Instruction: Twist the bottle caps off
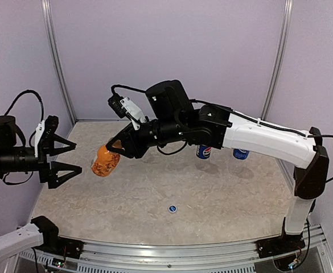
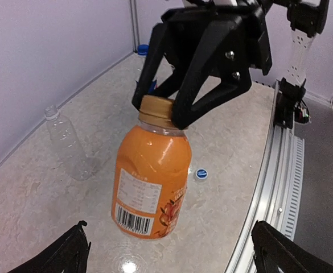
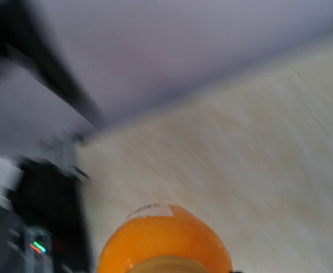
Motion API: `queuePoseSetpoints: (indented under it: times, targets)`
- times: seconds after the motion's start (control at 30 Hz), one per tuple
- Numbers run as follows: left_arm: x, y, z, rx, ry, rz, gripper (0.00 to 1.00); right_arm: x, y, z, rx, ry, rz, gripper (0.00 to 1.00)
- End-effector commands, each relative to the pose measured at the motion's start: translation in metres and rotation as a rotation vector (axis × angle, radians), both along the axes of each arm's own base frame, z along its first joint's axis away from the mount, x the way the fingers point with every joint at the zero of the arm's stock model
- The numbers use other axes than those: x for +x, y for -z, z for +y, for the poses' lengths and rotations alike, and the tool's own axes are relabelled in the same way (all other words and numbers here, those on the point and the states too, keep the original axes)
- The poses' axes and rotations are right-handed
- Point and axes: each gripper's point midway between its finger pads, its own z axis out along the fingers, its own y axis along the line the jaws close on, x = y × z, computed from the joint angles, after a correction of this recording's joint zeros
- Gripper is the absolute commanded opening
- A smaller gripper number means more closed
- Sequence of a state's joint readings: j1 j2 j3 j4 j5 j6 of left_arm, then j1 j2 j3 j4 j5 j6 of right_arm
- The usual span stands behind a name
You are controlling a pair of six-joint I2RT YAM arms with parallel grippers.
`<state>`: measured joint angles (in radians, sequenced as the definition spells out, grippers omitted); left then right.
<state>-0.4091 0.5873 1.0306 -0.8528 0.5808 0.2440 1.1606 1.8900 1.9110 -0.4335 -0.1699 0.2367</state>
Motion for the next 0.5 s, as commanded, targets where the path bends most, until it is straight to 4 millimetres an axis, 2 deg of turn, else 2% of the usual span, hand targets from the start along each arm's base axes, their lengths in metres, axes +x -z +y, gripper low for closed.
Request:
queuePoseSetpoints:
  times: [0.0,0.13,0.33,0.47]
  targets:
    - [-0.003,0.023,-0.012,0.219,0.118,-0.013,0.97,-0.015,-0.043,0.03,0.16,-0.046,-0.097,0.0]
    - [0.029,0.012,-0.019,0.236,0.05,-0.032,0.96,-0.031,-0.063,0.031,0.22,-0.07,-0.128,0.0]
    - [0.026,0.016,-0.031,0.228,0.101,0.0,0.9,-0.044,-0.08,0.027,0.29,-0.098,-0.151,0.0]
    - [0.031,0.002,-0.035,0.213,0.104,-0.033,0.77,-0.044,-0.08,0.024,0.289,-0.095,-0.153,0.0]
